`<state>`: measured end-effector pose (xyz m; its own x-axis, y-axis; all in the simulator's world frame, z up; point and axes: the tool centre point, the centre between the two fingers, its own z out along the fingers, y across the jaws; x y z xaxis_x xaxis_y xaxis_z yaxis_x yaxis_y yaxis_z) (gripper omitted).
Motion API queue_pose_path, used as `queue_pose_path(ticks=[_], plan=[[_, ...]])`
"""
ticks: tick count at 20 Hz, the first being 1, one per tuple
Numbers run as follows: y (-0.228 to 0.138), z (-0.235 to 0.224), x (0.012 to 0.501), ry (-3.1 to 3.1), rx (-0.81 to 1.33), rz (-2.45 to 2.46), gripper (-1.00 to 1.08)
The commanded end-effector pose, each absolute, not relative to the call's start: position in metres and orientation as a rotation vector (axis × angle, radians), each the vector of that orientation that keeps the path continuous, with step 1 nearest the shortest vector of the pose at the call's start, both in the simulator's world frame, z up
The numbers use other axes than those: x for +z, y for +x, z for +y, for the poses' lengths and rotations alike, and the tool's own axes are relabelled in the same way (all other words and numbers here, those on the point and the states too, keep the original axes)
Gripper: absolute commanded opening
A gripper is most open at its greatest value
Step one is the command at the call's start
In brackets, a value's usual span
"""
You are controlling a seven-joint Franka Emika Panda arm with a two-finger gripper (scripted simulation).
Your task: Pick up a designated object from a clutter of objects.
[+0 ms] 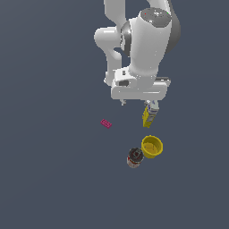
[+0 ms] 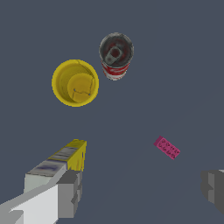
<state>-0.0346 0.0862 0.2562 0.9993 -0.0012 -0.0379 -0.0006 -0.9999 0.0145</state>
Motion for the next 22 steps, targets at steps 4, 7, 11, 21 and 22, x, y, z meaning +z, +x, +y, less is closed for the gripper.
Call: queue_pose_path(ticks=[4,7,11,21,22], plan=[[-0.063,0.136,0.235,3.132,-0.036,-0.056,1.00],[-0.079,0.158,0.225,3.134,-0.024,-0.084,1.00],[-0.098,0.179,0.214,3.136,-0.013,-0.114,1.00],[-0.121,0.202,0.202,3.138,0.000,-0.149,1.00],[-0.121,0.202,0.202,3.138,0.000,-0.149,1.00]])
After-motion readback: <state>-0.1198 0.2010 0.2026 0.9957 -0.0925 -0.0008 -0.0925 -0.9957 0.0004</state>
